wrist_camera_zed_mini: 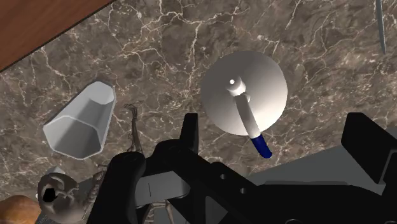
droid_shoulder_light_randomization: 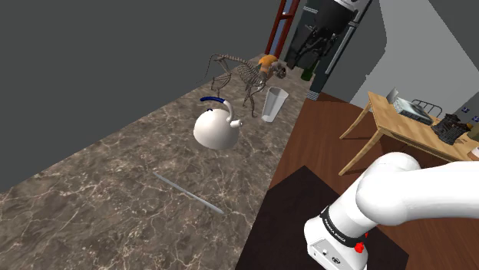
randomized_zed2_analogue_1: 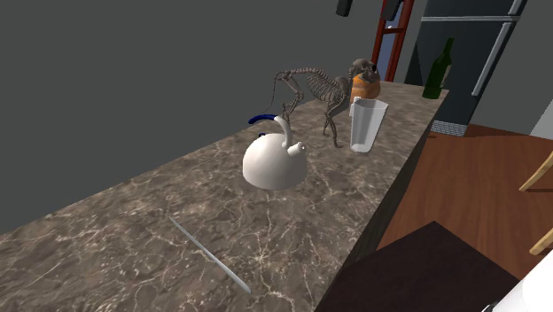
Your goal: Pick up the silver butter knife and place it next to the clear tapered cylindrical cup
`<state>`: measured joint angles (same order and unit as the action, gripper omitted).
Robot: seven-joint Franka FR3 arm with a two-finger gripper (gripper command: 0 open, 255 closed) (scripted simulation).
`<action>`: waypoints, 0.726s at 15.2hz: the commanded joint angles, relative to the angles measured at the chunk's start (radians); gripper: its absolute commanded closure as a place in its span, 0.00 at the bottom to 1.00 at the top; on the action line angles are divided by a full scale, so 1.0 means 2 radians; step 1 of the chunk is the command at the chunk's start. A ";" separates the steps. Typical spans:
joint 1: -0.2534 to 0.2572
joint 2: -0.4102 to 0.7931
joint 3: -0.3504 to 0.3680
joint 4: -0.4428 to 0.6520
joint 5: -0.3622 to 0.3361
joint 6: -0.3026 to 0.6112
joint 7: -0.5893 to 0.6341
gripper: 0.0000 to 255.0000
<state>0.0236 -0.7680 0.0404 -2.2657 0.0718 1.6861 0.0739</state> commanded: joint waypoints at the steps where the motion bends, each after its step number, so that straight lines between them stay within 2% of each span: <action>1: 0.000 0.000 0.000 0.000 0.000 0.000 0.000 0.00; 11: 0.041 0.063 0.070 -0.067 0.027 0.100 0.020 0.00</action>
<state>0.0968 -0.6575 0.1646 -2.3889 0.1212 1.8643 0.1088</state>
